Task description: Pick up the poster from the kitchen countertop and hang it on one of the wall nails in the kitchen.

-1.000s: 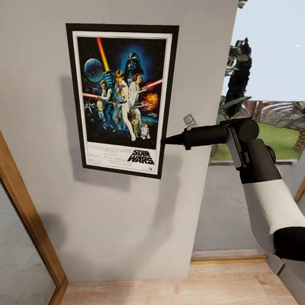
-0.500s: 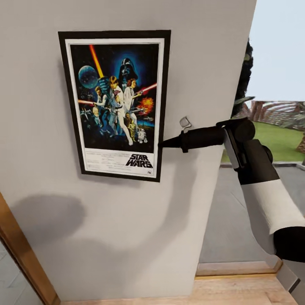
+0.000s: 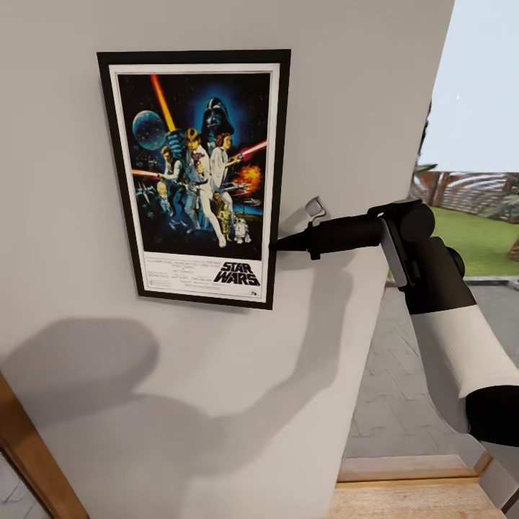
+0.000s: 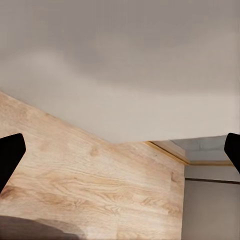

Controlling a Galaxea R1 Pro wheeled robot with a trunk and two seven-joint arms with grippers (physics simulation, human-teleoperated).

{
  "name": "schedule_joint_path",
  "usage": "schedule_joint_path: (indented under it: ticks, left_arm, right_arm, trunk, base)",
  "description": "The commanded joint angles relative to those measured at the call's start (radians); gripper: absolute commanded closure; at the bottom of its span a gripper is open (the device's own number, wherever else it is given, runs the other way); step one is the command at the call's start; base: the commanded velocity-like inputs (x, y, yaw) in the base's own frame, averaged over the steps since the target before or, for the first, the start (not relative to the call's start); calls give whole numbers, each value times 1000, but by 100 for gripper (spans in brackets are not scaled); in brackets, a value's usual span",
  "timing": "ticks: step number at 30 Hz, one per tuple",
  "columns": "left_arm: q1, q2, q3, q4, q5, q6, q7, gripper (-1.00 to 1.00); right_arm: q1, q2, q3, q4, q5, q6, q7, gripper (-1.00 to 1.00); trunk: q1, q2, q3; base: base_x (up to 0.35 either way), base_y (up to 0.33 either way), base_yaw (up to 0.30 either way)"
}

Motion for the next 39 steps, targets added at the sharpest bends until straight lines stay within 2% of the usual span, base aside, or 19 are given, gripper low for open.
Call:
schedule_joint_path:
  ticks: [1, 39]
  left_arm:
    - [0, 0, 8, 1, -9, -6, -2, -100]
    - [7, 11, 8, 0, -9, -6, -4, -100]
  right_arm:
    - [-1, -1, 2, 0, -7, 12, 0, 100]
    - [0, -1, 0, 0, -4, 12, 0, 100]
  trunk:
    - [0, -1, 0]
    - [0, -1, 0]
  base:
    - [0, 0, 0]
    - [0, 0, 0]
